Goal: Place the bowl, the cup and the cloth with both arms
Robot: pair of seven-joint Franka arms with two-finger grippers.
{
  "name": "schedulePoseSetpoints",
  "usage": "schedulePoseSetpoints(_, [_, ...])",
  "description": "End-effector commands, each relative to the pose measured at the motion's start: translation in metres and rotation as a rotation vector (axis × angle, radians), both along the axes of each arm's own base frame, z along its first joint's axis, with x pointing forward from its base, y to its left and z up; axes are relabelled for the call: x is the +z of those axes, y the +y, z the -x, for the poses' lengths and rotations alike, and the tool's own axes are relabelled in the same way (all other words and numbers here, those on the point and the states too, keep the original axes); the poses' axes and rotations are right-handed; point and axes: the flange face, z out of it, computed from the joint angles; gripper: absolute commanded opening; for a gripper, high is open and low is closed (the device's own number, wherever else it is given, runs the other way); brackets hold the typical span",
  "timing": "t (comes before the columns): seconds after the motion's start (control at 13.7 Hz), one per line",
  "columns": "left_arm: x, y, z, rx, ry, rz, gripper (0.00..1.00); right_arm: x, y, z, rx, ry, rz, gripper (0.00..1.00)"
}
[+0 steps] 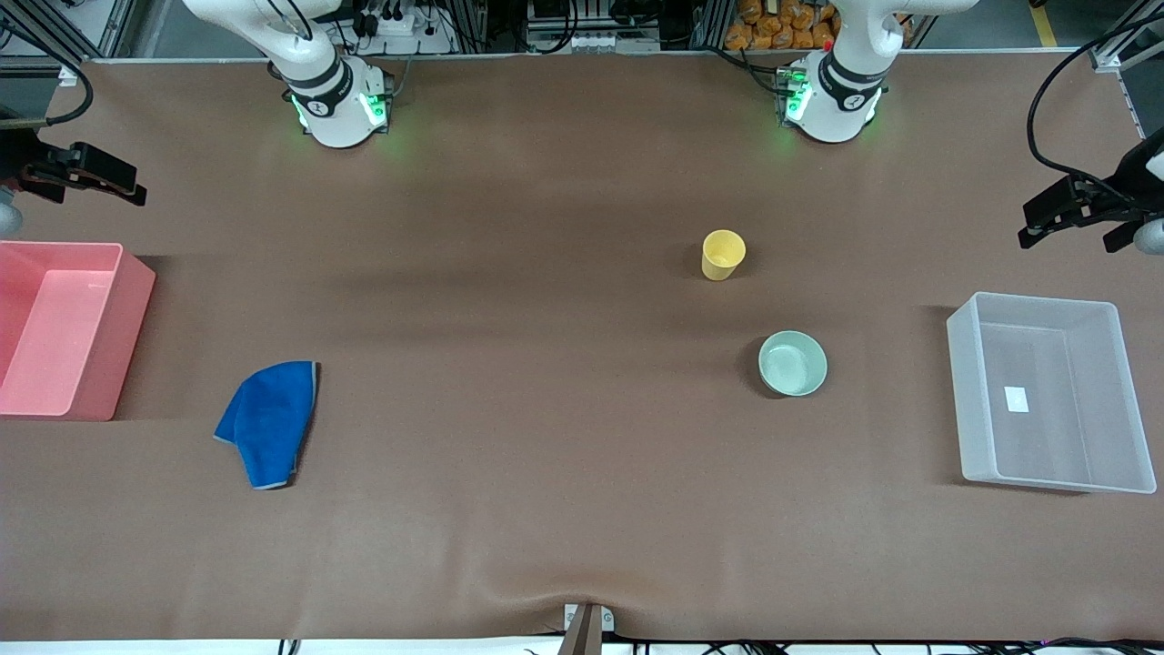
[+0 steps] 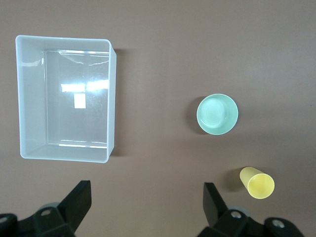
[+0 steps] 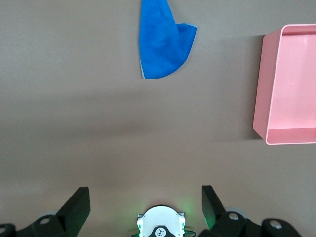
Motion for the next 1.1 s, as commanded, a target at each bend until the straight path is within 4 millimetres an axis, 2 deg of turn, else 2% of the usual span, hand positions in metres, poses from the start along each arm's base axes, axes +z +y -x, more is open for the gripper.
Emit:
schedulePoseSetpoints(0.0, [0.002, -0.001, -0.002, 0.013, 0.004, 0.006, 1.0, -0.009, -0.031, -0.002, -0.068, 0.016, 0.017, 1.0])
schedulePoseSetpoints(0.22, [-0.003, 0.0, -0.003, 0.01, 0.013, 0.007, 1.0, -0.027, -0.046, -0.014, -0.097, 0.047, 0.026, 1.0])
schedulePoseSetpoints(0.44, [-0.009, -0.002, -0.005, 0.011, 0.025, 0.012, 1.0, -0.055, -0.079, -0.025, -0.156, 0.1, 0.027, 1.0])
schedulePoseSetpoints(0.51, [-0.011, -0.002, -0.005, 0.011, 0.03, 0.021, 1.0, -0.059, -0.11, -0.02, -0.2, 0.103, 0.016, 1.0])
schedulePoseSetpoints(0.58, [-0.013, -0.003, -0.006, 0.011, 0.033, 0.024, 1.0, -0.072, -0.135, -0.021, -0.247, 0.126, -0.002, 1.0])
schedulePoseSetpoints(0.73, [-0.018, -0.004, -0.008, 0.012, 0.041, 0.024, 1.0, -0.084, -0.136, -0.03, -0.27, 0.12, -0.057, 1.0])
schedulePoseSetpoints(0.88, [-0.041, -0.009, -0.022, 0.019, 0.07, 0.018, 1.0, -0.087, -0.129, -0.04, -0.264, 0.078, -0.125, 1.0])
schedulePoseSetpoints(1.02, [-0.058, -0.012, -0.03, 0.019, 0.09, 0.015, 1.0, -0.109, -0.124, -0.052, -0.252, 0.103, -0.138, 1.0])
